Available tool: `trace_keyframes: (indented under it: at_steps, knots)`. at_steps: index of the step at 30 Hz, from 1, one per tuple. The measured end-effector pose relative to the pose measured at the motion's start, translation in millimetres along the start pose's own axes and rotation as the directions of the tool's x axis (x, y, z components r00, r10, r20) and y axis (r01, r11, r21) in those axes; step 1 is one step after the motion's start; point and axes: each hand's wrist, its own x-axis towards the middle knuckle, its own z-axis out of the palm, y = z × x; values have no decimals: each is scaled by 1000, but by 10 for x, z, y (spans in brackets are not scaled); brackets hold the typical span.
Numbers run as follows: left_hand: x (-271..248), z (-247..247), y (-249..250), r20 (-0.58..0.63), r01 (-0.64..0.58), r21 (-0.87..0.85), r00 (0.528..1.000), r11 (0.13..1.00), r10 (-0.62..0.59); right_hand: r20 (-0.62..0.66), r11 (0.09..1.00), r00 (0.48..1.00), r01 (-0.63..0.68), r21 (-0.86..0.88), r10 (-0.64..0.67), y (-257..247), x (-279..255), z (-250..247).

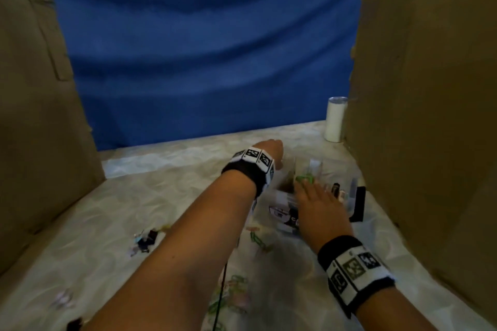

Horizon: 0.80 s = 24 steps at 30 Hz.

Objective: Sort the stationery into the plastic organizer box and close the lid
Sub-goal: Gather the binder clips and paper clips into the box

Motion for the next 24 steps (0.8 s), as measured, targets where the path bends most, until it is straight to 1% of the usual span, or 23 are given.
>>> trace_keyframes:
  at_steps: [2,4,6,8,10,12,14,16,19,21,22,24]
  knots:
    - [208,94,-7,35,-2,51,999,999,0,-12,1000,1000,-7,15,8,13,27,41]
    - [334,157,-37,76,-28,92,997,995,21,-66,1000,998,-8,24,10,33,41,86]
    - [316,149,-47,108,-73,92,992,993,63,-89,1000,996,24,17,-22,27,27,97]
    - [186,90,-50,90,-106,65,991,992,100,-90,999,995,41,16,-40,22,10,85]
    - [4,0,-83,34,-114,-9,993,993,115,-81,999,996,36,22,-34,21,1,63]
    - [-298,-112,-194,-24,-118,-94,993,989,116,-83,999,996,45,27,-42,21,12,64]
    - [-702,-201,-402,-69,-143,-174,989,974,133,-62,998,997,54,22,-52,23,17,53]
    - [-1176,-226,-703,-112,-147,-216,986,965,125,-55,998,997,63,20,-61,30,3,32]
    - [-1943,-169,-1245,-157,-28,-254,987,967,-13,-41,997,998,43,65,-41,-40,-56,-79]
    - [-2434,-47,-1595,-153,87,-287,979,954,-135,-50,987,998,55,152,-48,-232,-108,-155]
    - [-2655,28,-1754,-136,161,-302,968,940,-209,-67,974,995,92,206,-79,-374,-129,-183]
    - [-3034,194,-2029,-76,302,-311,937,901,-340,-92,926,976,216,309,-197,-742,-169,-221]
